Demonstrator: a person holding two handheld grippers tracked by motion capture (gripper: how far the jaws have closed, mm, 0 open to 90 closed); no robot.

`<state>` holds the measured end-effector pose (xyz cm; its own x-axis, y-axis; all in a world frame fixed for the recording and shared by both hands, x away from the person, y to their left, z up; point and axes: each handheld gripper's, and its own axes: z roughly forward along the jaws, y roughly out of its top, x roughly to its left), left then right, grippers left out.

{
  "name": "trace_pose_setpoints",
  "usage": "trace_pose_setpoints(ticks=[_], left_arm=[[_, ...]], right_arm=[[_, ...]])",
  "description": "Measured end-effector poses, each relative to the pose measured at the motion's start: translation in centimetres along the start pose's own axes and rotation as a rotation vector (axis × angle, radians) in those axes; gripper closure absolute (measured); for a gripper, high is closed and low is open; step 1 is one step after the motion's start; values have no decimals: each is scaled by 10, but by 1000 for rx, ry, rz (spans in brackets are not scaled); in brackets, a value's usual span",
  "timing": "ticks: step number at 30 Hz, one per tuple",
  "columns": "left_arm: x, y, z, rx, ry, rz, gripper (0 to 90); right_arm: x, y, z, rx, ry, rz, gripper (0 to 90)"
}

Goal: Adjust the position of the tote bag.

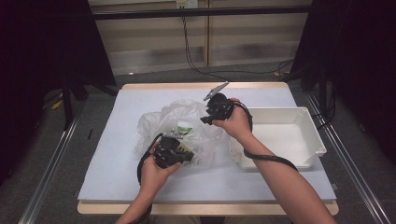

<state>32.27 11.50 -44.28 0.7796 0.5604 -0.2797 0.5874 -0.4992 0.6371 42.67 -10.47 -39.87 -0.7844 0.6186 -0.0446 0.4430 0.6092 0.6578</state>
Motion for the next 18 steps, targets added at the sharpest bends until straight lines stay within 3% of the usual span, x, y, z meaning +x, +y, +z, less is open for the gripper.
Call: trace_pose_setpoints(ticks=[3, 7, 10, 14, 18], left_arm=[[-2, -2, 1, 16, -19, -7, 900], [-8, -3, 2, 20, -31, 13, 900], [-13, -4, 2, 20, -47, 18, 900], [-15, -6, 1, 28, -49, 34, 900], [-16, -8, 2, 34, -48, 37, 900]], right_arm=[[0, 2, -1, -10, -1, 24, 484], [2, 4, 0, -24, -1, 65, 424], [3, 7, 4, -27, -5, 57, 433], [3, 8, 14, 3, 13, 40, 537], [3, 8, 25, 47, 49, 47, 727]])
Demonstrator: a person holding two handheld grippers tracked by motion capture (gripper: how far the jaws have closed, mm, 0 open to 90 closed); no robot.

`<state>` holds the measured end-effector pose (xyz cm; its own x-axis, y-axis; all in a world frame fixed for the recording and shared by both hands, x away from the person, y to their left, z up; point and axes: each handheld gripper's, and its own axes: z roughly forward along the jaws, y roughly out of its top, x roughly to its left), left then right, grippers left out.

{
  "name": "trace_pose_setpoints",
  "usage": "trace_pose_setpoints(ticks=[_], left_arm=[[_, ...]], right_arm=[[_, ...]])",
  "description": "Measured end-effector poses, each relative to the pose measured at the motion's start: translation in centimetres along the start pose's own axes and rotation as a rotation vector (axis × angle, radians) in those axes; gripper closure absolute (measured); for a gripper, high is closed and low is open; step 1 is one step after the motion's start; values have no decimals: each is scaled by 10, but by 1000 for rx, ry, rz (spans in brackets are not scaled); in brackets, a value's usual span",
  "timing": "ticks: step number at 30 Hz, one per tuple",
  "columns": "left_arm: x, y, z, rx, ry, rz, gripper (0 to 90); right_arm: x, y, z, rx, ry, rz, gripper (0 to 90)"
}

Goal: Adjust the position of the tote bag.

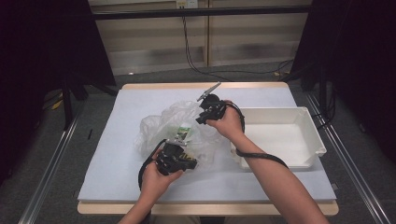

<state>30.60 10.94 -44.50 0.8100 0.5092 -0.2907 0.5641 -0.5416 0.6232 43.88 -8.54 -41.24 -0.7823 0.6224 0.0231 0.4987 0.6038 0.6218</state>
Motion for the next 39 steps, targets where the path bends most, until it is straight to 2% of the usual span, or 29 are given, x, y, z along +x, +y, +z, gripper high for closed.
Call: trace_pose_setpoints(ticks=[4, 7, 9, 12, 13, 14, 16, 20, 21, 22, 23, 24, 25, 26, 28, 29, 30, 31, 32, 34, 35, 37, 39], left_arm=[[0, -3, 1, 3, -3, 4, 900], [-1, -4, 1, 17, 0, 13, 900], [-2, -5, 3, 22, -4, 1, 900], [-1, -8, 5, 48, -7, -1, 900], [-1, -8, 5, 49, -7, -13, 900], [0, -8, 5, 58, -11, 1, 900], [-1, -9, 6, 40, -12, -15, 900], [-3, -11, 8, 69, -21, -18, 900], [-2, -11, 9, 78, -24, -13, 900], [1, -11, 8, 112, -28, 31, 900], [-2, -13, 10, 78, -29, -27, 900], [-2, -13, 11, 80, -30, -27, 900], [-1, -13, 10, 98, -31, -20, 900], [2, -12, 8, 128, -35, 28, 900], [2, -12, 7, 133, -43, 24, 900], [1, -13, 7, 117, -45, 7, 900], [2, -12, 6, 121, -44, 14, 900], [3, -12, 5, 123, -46, 22, 900], [4, -13, 5, 106, -42, 12, 900], [5, -13, 4, 100, -41, 5, 900], [2, -13, 6, 64, -34, -41, 900], [3, -12, 5, 61, -31, -30, 900], [3, -11, 3, 63, -34, -30, 900]], right_arm=[[-3, 2, 6, 23, 34, -9, 897], [-7, 3, 8, 36, 29, -24, 900], [-10, 4, 9, 35, 17, -29, 900], [-16, 3, 8, 26, 6, -19, 900], [-17, 3, 7, 26, 2, -13, 900], [-19, 2, 7, 25, -5, -4, 900], [-24, 1, 8, 21, -14, -2, 900], [-29, -1, 8, 21, -23, 23, 900], [-30, -2, 8, 16, -36, 21, 900], [-31, -2, 8, 17, -36, 31, 900], [-32, -2, 8, 15, -35, 30, 900], [-33, -3, 8, 17, -39, 33, 900], [-33, -3, 8, 18, -38, 33, 900], [-33, -3, 8, 17, -43, 26, 900], [-34, -3, 8, 23, -44, 33, 900], [-34, -4, 8, 25, -51, 35, 900], [-34, -4, 7, 25, -54, 37, 900], [-34, -5, 7, 24, -50, 47, 900], [-34, -6, 7, 15, -38, 54, 900], [-32, -7, 6, 3, -38, 42, 862], [-31, -7, 4, -2, -39, 37, 823], [-26, -7, 0, -16, -40, 44, 767], [-22, -6, -5, -24, -40, 19, 701]])
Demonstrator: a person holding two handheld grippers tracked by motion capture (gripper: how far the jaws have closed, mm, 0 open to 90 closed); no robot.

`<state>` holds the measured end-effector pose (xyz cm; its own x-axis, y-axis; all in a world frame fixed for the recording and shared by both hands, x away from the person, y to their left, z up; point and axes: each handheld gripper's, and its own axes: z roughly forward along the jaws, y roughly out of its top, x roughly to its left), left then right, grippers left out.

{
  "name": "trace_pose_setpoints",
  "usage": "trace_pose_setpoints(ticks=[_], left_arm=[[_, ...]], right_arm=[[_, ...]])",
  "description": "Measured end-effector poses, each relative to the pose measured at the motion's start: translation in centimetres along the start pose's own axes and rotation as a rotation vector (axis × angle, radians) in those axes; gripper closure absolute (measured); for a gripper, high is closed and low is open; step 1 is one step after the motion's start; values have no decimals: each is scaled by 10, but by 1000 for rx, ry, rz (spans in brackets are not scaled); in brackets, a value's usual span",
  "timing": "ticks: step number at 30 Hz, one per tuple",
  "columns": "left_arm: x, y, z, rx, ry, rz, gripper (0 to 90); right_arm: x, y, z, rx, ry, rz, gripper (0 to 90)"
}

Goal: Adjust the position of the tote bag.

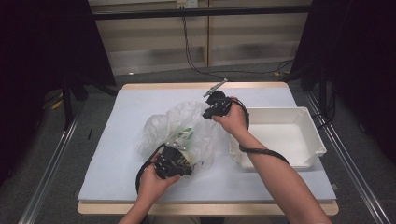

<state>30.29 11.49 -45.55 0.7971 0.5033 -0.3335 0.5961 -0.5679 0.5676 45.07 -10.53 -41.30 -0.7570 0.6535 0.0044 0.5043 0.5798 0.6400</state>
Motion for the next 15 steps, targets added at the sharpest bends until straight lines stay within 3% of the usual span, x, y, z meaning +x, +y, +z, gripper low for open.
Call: trace_pose_setpoints(ticks=[7, 15], left_arm=[[-2, 3, 1, -16, 3, 6, 900], [-3, 5, 2, -35, 11, -5, 900]], right_arm=[[18, 0, -19, -35, 18, -41, 615], [36, 0, -27, -66, 51, -66, 566]])
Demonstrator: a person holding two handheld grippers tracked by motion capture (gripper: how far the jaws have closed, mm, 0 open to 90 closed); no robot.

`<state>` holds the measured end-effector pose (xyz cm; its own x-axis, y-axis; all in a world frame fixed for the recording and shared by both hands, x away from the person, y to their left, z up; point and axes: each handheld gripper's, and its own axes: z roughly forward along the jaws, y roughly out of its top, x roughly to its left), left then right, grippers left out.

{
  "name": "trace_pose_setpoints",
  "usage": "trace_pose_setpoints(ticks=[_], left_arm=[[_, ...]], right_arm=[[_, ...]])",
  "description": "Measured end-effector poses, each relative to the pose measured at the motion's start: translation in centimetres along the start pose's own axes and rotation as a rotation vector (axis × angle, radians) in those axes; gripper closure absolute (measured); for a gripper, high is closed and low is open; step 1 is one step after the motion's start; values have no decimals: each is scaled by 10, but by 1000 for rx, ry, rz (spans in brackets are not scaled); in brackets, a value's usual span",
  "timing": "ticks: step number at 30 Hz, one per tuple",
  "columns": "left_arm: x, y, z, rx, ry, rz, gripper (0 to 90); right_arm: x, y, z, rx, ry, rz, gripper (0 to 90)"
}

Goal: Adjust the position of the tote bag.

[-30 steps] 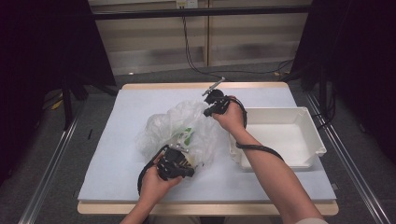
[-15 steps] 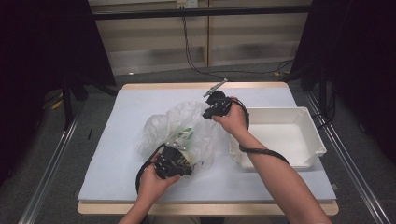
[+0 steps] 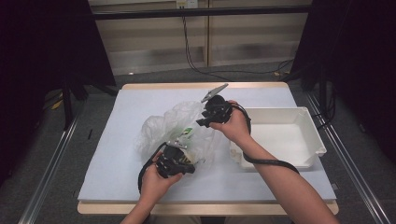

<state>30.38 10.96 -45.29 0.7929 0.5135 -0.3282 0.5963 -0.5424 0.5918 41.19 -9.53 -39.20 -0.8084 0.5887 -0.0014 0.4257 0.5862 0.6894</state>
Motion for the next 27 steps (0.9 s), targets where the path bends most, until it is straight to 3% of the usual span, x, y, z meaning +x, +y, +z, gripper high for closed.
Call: trace_pose_setpoints(ticks=[3, 7, 11, 20, 23, 27], left_arm=[[0, 1, 0, -3, 6, -5, 900], [1, 0, -2, -12, 17, -4, 900], [3, 1, -4, -23, 20, -2, 894], [8, 3, -18, -82, 59, -30, 594], [10, 3, -23, -104, 92, -34, 514], [11, 4, -28, -131, 187, 7, 365]], right_arm=[[6, 2, 2, 3, 23, -24, 575], [14, 1, 9, 2, 66, -17, 603], [21, 1, 15, 25, 131, -7, 698], [23, -6, 21, 94, 177, -42, 781], [23, -9, 20, 102, 177, -44, 785], [23, -11, 19, 103, 182, -41, 790]])
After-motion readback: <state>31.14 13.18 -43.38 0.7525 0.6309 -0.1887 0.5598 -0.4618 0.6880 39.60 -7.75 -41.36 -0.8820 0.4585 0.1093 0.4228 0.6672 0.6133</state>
